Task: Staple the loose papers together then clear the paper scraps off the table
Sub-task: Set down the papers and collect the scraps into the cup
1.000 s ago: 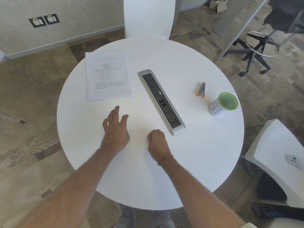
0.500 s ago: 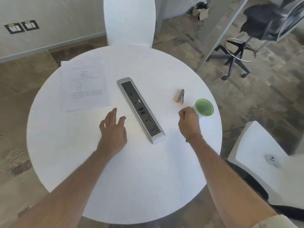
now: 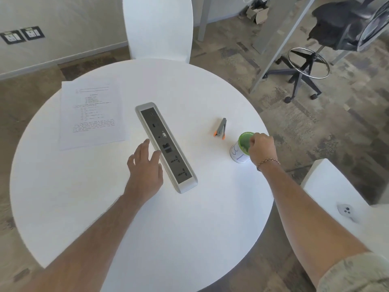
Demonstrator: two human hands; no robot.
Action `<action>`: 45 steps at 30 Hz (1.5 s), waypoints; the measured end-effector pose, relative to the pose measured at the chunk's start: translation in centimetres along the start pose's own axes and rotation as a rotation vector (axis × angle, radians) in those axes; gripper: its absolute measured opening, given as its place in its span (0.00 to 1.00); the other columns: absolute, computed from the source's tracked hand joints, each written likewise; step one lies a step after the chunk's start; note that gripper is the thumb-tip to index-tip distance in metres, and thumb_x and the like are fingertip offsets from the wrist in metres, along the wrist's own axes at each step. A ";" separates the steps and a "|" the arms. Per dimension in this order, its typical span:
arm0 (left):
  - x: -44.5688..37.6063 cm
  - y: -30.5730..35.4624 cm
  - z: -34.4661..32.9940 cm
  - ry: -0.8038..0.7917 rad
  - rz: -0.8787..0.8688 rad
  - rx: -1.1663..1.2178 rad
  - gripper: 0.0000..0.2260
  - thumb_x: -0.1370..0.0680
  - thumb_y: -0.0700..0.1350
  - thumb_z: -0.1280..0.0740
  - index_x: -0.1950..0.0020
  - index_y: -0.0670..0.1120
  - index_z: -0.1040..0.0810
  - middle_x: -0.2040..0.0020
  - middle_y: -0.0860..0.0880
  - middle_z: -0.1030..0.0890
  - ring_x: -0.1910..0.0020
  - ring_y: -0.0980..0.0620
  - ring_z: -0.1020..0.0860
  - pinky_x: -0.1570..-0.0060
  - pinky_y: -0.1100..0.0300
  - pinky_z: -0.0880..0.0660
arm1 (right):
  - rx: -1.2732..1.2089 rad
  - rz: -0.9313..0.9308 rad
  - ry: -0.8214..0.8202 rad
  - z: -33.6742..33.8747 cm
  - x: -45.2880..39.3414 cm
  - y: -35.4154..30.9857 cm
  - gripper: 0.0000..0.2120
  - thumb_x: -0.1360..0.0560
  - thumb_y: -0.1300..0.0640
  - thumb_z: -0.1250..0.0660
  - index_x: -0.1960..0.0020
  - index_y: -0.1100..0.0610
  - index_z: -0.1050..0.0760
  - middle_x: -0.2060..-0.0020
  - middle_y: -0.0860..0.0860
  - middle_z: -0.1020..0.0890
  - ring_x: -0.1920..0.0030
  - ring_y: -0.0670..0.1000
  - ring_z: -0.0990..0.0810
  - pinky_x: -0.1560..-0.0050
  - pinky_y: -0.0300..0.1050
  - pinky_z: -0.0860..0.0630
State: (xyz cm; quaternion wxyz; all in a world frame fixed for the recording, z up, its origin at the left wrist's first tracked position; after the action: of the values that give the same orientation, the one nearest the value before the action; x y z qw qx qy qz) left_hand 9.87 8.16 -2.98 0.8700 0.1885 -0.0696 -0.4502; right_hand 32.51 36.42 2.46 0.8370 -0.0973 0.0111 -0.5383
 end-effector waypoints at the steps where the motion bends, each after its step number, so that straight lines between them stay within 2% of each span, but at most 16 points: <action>1: 0.0 0.0 -0.1 0.000 0.005 0.000 0.18 0.24 0.37 0.34 0.34 0.43 0.25 0.23 0.36 0.37 0.25 0.38 0.38 0.33 0.35 0.35 | 0.003 -0.007 -0.007 -0.1 0.0 0.1 0.09 0.25 0.65 0.35 0.46 0.66 0.22 0.51 0.64 0.19 0.48 0.65 0.25 0.48 0.56 0.25; 6: -0.1 -0.4 0.0 0.010 0.018 -0.008 0.17 0.24 0.37 0.33 0.36 0.43 0.24 0.23 0.36 0.37 0.25 0.38 0.37 0.34 0.35 0.34 | -0.028 -0.029 -0.009 0.2 0.3 -0.1 0.13 0.28 0.67 0.35 0.46 0.61 0.19 0.55 0.62 0.17 0.49 0.65 0.23 0.47 0.57 0.23; 9: 0.0 -0.9 0.1 0.016 0.021 -0.002 0.16 0.25 0.36 0.32 0.37 0.43 0.24 0.24 0.35 0.36 0.26 0.37 0.36 0.35 0.35 0.33 | -0.014 -0.023 0.021 0.3 0.2 -0.3 0.09 0.29 0.68 0.35 0.50 0.63 0.21 0.57 0.63 0.18 0.53 0.64 0.22 0.52 0.55 0.23; 16: 0.6 -1.9 0.3 0.015 0.037 -0.005 0.16 0.24 0.37 0.34 0.36 0.43 0.24 0.23 0.36 0.37 0.25 0.38 0.37 0.33 0.35 0.35 | 0.051 -0.017 0.106 -0.1 -0.4 0.0 0.06 0.26 0.67 0.37 0.52 0.67 0.23 0.55 0.63 0.21 0.52 0.64 0.23 0.54 0.57 0.23; 19: 0.9 -2.3 0.6 0.021 0.041 -0.010 0.17 0.24 0.37 0.33 0.36 0.43 0.24 0.23 0.36 0.37 0.25 0.38 0.37 0.33 0.35 0.35 | 0.082 -0.009 0.120 -0.2 -0.4 -0.1 0.06 0.25 0.66 0.39 0.56 0.67 0.24 0.60 0.63 0.21 0.57 0.64 0.22 0.59 0.55 0.25; 23: 1.2 -2.9 0.9 0.020 0.054 -0.009 0.17 0.24 0.37 0.33 0.35 0.43 0.25 0.23 0.36 0.37 0.25 0.38 0.38 0.33 0.35 0.35 | 0.156 0.002 0.083 -0.5 -0.4 0.1 0.07 0.29 0.66 0.38 0.65 0.64 0.24 0.68 0.60 0.24 0.62 0.63 0.22 0.64 0.51 0.26; 26: 1.4 -3.4 1.0 0.013 0.062 -0.004 0.17 0.24 0.38 0.33 0.35 0.43 0.25 0.23 0.36 0.38 0.25 0.38 0.38 0.32 0.35 0.36 | 0.191 0.015 0.074 -0.8 -0.5 0.1 0.09 0.26 0.64 0.38 0.64 0.63 0.23 0.66 0.61 0.21 0.62 0.63 0.22 0.62 0.50 0.26; 32: 2.0 -4.2 1.3 0.008 0.072 -0.003 0.17 0.23 0.38 0.34 0.34 0.43 0.25 0.23 0.36 0.38 0.25 0.38 0.39 0.32 0.35 0.37 | 0.275 0.010 0.053 -1.1 -0.8 0.0 0.11 0.22 0.61 0.38 0.54 0.64 0.18 0.56 0.62 0.21 0.53 0.64 0.22 0.54 0.53 0.24; 35: 2.1 -4.4 1.5 0.004 0.079 -0.012 0.17 0.23 0.39 0.34 0.33 0.43 0.25 0.22 0.36 0.39 0.24 0.38 0.39 0.31 0.36 0.38 | 0.271 -0.004 0.044 -1.0 -0.8 0.0 0.08 0.25 0.64 0.38 0.57 0.62 0.20 0.56 0.61 0.21 0.52 0.64 0.23 0.52 0.54 0.25; 37: 2.1 -4.6 1.6 -0.001 0.082 -0.012 0.17 0.22 0.39 0.34 0.33 0.43 0.26 0.22 0.36 0.39 0.24 0.38 0.39 0.31 0.36 0.38 | 0.238 -0.013 0.053 -0.8 -0.7 0.1 0.08 0.27 0.66 0.38 0.62 0.60 0.22 0.61 0.60 0.20 0.58 0.62 0.24 0.54 0.52 0.28; 40: 2.3 -5.1 1.8 0.001 0.086 -0.019 0.17 0.22 0.39 0.34 0.34 0.42 0.25 0.22 0.36 0.38 0.24 0.37 0.39 0.32 0.36 0.38 | 0.136 -0.027 0.120 -0.1 -0.6 0.2 0.09 0.27 0.67 0.38 0.64 0.58 0.27 0.70 0.58 0.23 0.66 0.59 0.29 0.58 0.50 0.30; 42: 2.3 -5.4 1.9 0.003 0.088 -0.021 0.16 0.22 0.39 0.34 0.34 0.42 0.25 0.22 0.36 0.38 0.24 0.38 0.38 0.32 0.36 0.38 | 0.070 -0.016 0.209 0.4 -0.4 0.0 0.09 0.26 0.66 0.39 0.65 0.61 0.29 0.72 0.59 0.26 0.69 0.60 0.30 0.63 0.49 0.32; 45: 2.5 -6.0 1.8 -0.012 0.098 -0.017 0.17 0.22 0.39 0.35 0.33 0.43 0.26 0.22 0.36 0.39 0.24 0.39 0.40 0.31 0.37 0.38 | -0.021 0.095 0.398 0.8 1.1 -2.6 0.07 0.28 0.66 0.37 0.63 0.65 0.24 0.71 0.61 0.24 0.67 0.62 0.27 0.69 0.51 0.31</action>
State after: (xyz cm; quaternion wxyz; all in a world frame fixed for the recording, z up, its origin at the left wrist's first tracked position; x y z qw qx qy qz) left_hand 6.24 2.53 -3.84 0.8923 0.1748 -0.0799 -0.4085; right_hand 30.74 34.51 3.78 0.8418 0.0030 0.1863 -0.5067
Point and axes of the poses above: each hand's wrist, its own x-axis away from the middle knuckle, its own z-axis out of the back of the hand, y = z × x, the point moved 8 cm from there along -x, towards the middle knuckle
